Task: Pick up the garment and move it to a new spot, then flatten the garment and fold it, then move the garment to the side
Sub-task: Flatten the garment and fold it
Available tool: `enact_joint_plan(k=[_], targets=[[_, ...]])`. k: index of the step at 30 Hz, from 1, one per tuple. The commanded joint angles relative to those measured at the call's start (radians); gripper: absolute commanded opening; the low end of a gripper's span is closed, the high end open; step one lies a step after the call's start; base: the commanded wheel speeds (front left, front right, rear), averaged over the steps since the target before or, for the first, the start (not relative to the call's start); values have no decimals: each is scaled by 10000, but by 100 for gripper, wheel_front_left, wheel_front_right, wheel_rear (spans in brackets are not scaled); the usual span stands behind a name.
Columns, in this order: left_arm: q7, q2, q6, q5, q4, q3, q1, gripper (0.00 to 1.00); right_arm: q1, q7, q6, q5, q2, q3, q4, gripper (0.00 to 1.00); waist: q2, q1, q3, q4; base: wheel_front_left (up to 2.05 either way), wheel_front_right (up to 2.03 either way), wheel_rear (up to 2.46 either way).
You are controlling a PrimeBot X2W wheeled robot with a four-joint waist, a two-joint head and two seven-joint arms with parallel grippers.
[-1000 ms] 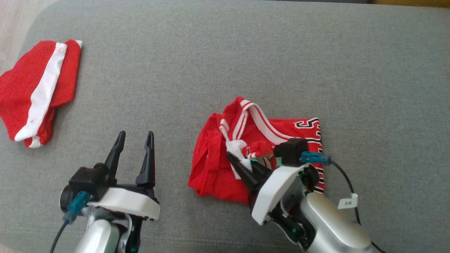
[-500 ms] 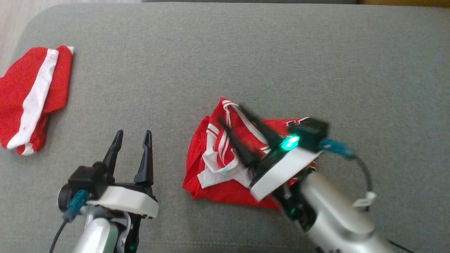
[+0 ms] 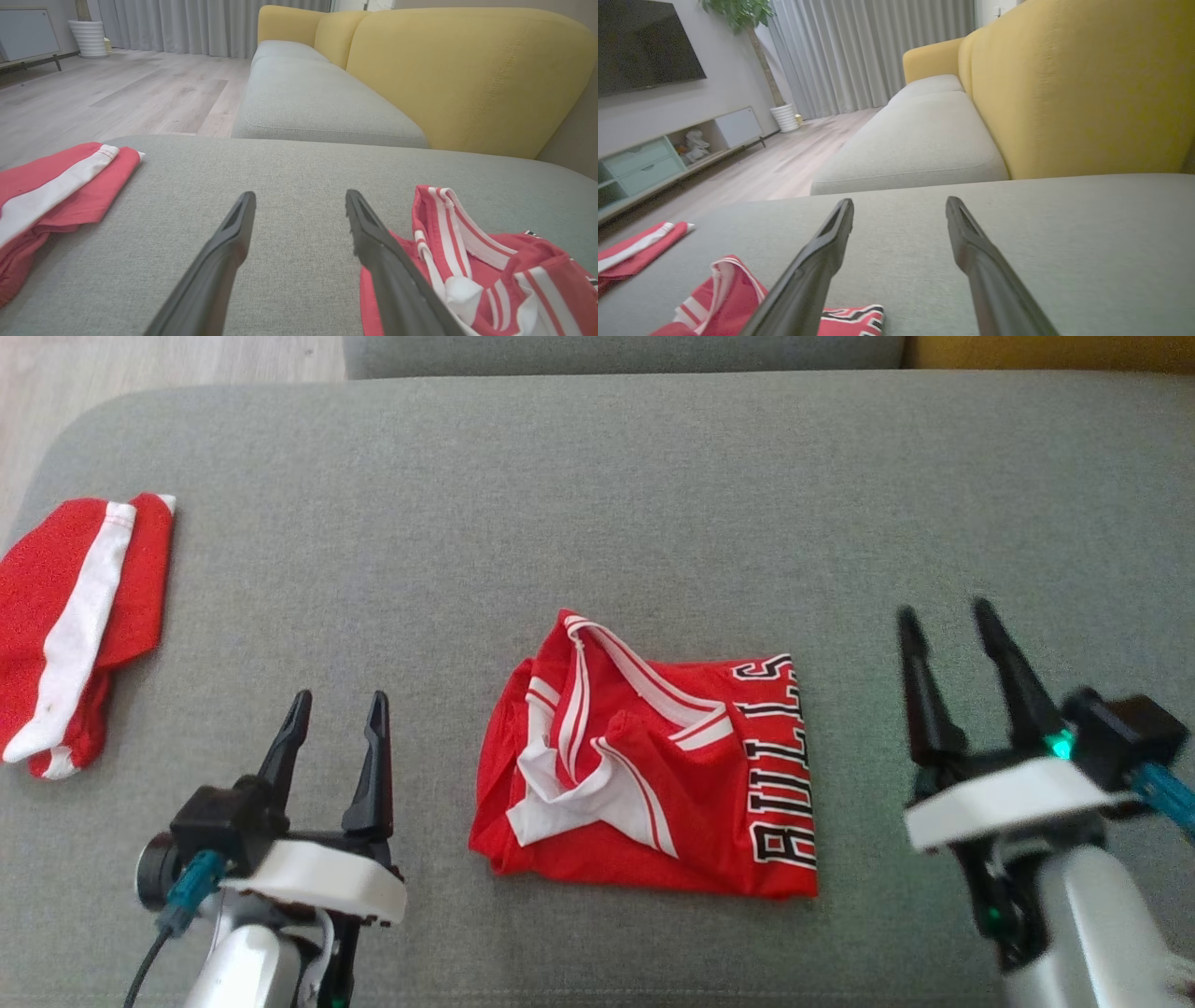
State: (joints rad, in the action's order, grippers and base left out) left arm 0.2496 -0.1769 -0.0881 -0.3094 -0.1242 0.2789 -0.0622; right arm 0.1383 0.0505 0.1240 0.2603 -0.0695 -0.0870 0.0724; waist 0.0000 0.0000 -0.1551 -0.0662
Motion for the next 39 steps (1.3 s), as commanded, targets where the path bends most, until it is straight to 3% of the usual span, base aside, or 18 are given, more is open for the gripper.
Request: enact_joint_plan(k=[1, 13, 31, 32, 33, 39], targets=[[113, -221, -31, 67, 348, -378, -201, 100, -78, -135, 67, -228, 20, 1, -593, 100, 0, 0, 45, 19, 0, 0, 0], [-123, -484, -112, 71, 522, -307, 103, 100, -1933, -832, 67, -1052, 111, 793, -2311, 100, 0, 0, 303, 147, 0, 0, 0], [-250, -568, -221, -44, 671, -224, 151, 100, -2077, -1092, 67, -961, 184, 723, -2341, 100, 0, 0, 243, 155, 0, 0, 0], [-249, -568, -221, -48, 669, -214, 136, 100, -2074, -1142, 67, -953, 185, 689, -2299, 43, 0, 0, 230, 145, 0, 0, 0], [-247, -567, -221, -51, 670, -203, 118, 100, -2063, -1187, 67, -939, 186, 624, -2249, 0, 0, 0, 212, 133, 0, 0, 0], [-225, -558, -192, -65, 654, -132, -54, 100, -1632, -1336, 67, -737, 189, -437, -1360, 0, 0, 0, 29, 10, 0, 0, 0]])
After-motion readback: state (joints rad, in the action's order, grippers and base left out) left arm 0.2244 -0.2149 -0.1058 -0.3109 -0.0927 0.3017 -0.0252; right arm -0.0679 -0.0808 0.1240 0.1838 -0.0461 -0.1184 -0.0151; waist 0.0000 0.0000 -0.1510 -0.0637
